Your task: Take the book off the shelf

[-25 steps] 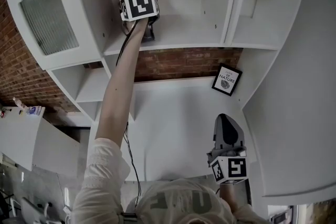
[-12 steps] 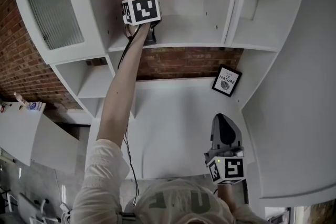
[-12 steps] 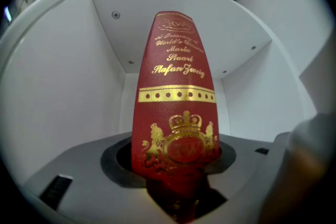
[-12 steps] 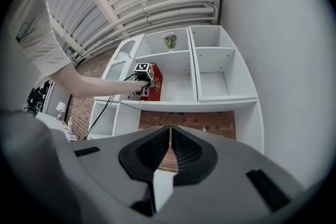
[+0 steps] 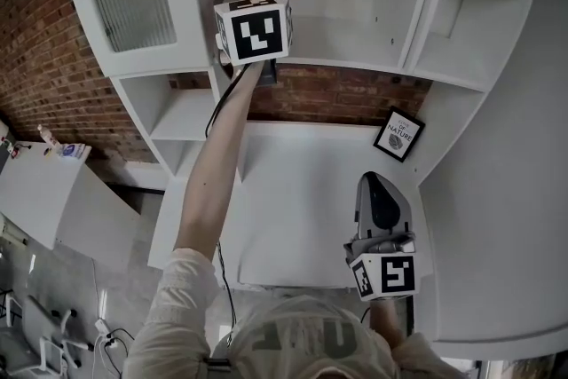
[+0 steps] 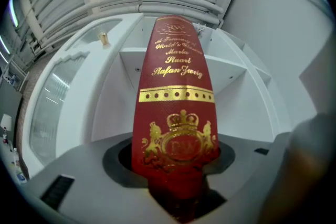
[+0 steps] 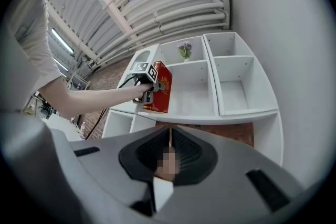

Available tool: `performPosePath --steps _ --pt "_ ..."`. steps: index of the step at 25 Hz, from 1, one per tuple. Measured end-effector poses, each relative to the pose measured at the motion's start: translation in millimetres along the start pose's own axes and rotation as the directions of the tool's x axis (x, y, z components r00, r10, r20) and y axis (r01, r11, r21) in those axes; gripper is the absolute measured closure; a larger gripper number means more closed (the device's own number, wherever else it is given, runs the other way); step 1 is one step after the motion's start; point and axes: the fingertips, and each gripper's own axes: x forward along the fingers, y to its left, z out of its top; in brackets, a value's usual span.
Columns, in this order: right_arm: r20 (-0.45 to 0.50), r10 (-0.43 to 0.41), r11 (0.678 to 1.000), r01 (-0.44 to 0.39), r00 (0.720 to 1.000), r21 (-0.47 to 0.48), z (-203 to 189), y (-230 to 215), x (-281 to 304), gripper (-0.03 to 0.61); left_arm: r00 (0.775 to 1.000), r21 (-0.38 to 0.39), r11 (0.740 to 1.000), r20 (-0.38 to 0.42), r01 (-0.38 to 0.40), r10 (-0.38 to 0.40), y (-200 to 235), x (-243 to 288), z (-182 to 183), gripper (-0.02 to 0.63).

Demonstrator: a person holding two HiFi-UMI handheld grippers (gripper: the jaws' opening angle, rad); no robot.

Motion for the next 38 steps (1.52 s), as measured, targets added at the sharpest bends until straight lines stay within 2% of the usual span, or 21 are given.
performPosePath --steps 6,11,16,20,22,25,29,34,38 --pt "0.042 0.048 0.999 -0.047 0.998 -0.015 17.5 14.7 2.1 0.555 0.994 0.025 0.999 0.105 -0.033 0.03 5.9 -58.3 9.6 0.365" --pt "0.048 0.071 0.997 -0.071 0.996 -0.011 21.1 22.4 3.1 0.555 0.978 0.056 0.997 0.205 -0.047 0.035 2.8 -125.5 15.5 0.365" --pt "0.057 0.11 0.994 -0.11 0.992 -0.006 24.6 32.7 7.8 0.555 0.971 0.037 0.999 0.239 0.015 -0.024 -18.3 -193.8 -9.9 0.365" --pt "0.092 0.147 0.989 -0.147 0.985 -0.005 38.2 46.2 9.4 0.555 0.959 0.0 1.0 0.285 -0.01 0.009 -33.8 -248.7 -23.8 0.365" --pt "0.105 0.166 0.986 -0.166 0.981 -0.006 40.2 51.3 9.1 0.555 0.957 -0.007 1.0 0.288 -0.024 0.025 -42.4 -273.2 -39.4 0.365" --pt "0.107 0.191 0.981 -0.192 0.976 0.0 34.4 59.6 5.4 0.555 0.958 -0.007 1.0 0.285 -0.005 0.007 -57.9 -301.1 -71.2 0.365" --pt "0.087 0.213 0.976 -0.215 0.973 0.018 21.5 70.8 -0.7 0.555 0.97 -0.023 1.0 0.241 -0.006 0.011 -68.6 -323.5 -109.2 0.365" --pt "0.044 0.215 0.975 -0.217 0.976 0.044 3.2 73.7 -0.5 0.555 0.982 -0.014 1.0 0.19 -0.008 0.01 -71.3 -325.7 -128.6 0.365" --pt "0.028 0.211 0.976 -0.212 0.977 0.045 -0.2 74.8 2.0 0.555 0.979 -0.006 1.0 0.201 -0.017 0.018 -64.0 -323.7 -128.7 0.365"
